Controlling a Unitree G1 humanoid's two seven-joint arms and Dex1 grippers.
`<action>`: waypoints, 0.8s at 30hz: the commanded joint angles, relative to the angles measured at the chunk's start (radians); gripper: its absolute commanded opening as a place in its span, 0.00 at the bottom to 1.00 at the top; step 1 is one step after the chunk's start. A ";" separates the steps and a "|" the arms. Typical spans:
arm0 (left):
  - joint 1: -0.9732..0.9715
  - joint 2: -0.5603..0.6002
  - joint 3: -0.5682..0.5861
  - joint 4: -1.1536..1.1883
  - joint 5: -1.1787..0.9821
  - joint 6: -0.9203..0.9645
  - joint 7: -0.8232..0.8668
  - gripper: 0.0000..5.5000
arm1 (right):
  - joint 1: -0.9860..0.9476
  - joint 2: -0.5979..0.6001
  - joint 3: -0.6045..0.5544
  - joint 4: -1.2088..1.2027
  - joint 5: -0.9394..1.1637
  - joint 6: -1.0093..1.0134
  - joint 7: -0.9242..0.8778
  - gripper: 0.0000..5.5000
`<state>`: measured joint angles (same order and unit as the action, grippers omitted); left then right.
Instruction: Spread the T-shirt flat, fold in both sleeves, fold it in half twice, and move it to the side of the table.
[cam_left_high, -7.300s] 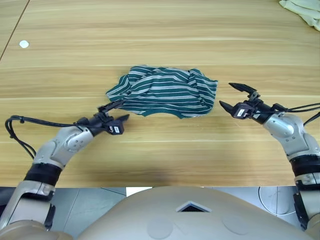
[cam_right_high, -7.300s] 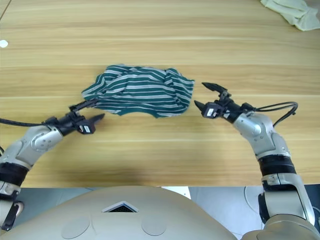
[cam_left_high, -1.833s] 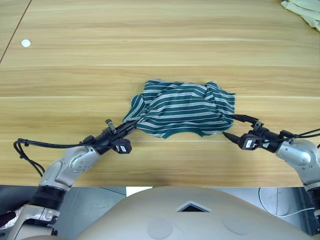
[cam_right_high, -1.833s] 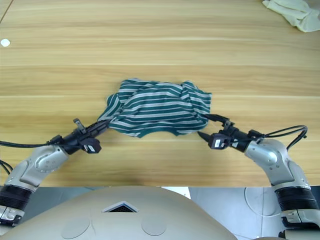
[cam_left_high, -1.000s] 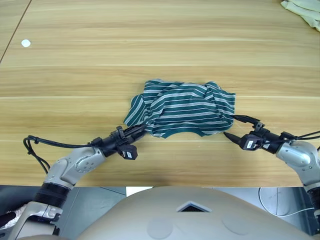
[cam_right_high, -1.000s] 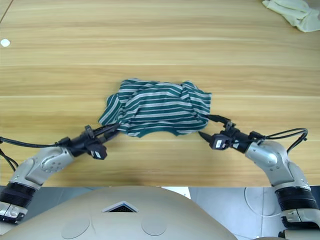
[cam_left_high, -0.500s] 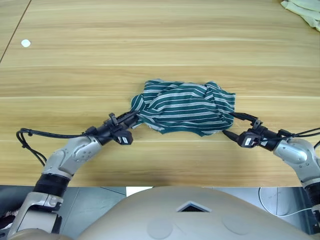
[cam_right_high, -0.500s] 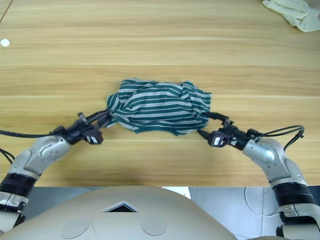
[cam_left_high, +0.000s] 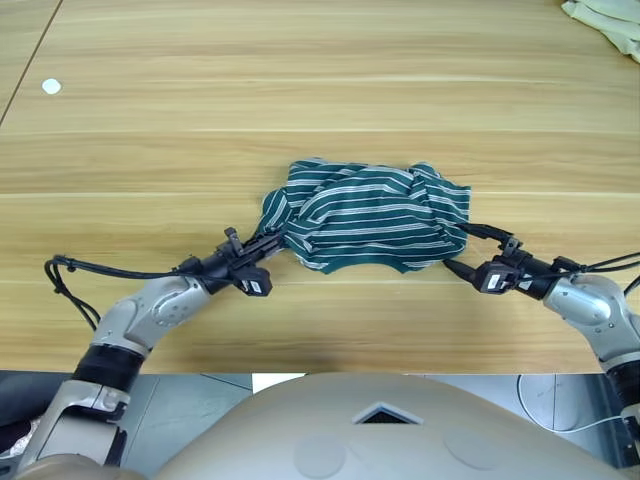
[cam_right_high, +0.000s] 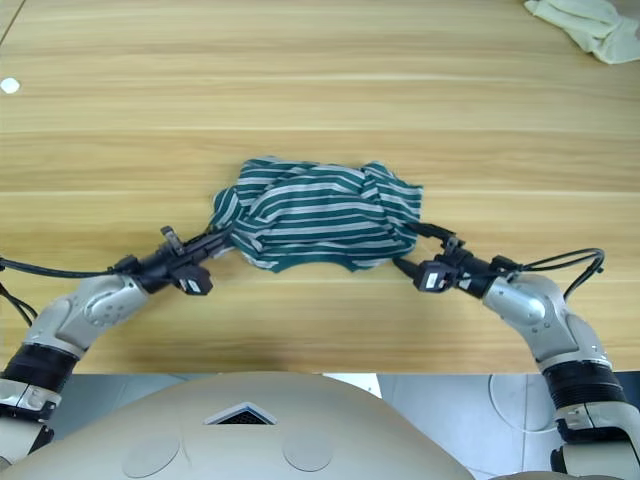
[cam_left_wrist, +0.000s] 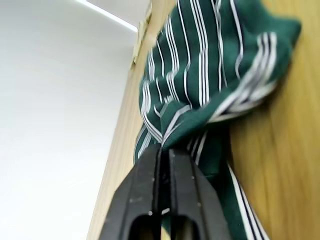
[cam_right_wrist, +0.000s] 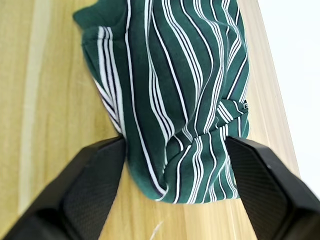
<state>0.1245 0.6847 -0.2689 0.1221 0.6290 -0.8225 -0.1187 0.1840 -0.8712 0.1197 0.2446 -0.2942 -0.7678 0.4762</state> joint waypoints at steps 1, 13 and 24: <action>0.026 -0.003 -0.011 -0.061 -0.047 -0.029 -0.018 0.00 | -0.001 0.007 0.012 0.022 -0.018 0.013 0.004 0.65; 0.041 -0.008 0.014 0.014 -0.035 0.018 -0.018 0.00 | -0.024 -0.029 0.028 -0.001 -0.062 0.017 0.024 0.65; 0.042 -0.025 0.051 -0.015 -0.031 0.032 0.033 0.00 | -0.078 -0.051 0.045 0.092 -0.142 0.033 -0.016 0.65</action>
<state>0.1628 0.6556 -0.2257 0.1174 0.5873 -0.7999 -0.0909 0.0877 -0.8913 0.1608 0.2987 -0.3793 -0.7688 0.4481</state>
